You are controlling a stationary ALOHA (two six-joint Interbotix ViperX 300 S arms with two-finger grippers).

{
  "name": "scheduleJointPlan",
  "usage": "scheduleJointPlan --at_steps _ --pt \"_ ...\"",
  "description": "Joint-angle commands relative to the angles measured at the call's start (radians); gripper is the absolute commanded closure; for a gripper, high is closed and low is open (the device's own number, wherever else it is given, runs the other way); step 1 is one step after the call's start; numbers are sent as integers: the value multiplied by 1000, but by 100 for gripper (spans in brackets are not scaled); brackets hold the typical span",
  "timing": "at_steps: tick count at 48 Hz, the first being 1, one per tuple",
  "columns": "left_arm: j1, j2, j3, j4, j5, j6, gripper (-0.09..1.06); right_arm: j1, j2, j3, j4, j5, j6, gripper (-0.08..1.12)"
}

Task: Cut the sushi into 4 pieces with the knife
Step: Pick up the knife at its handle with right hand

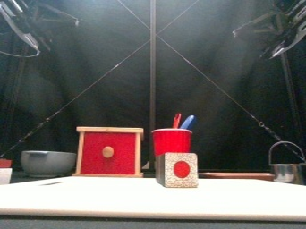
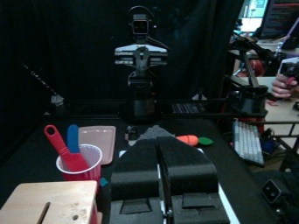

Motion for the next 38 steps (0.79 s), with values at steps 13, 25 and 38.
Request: scheduleJointPlan --at_steps 13,25,38 --pt "34 144 -15 11 -259 2 97 -242 190 -259 250 118 26 98" --pt "49 201 -17 -49 -259 -2 96 -463 440 -606 314 637 28 96" --pt "60 206 -9 -94 -258 -2 96 -664 658 -850 456 1009 2 70"
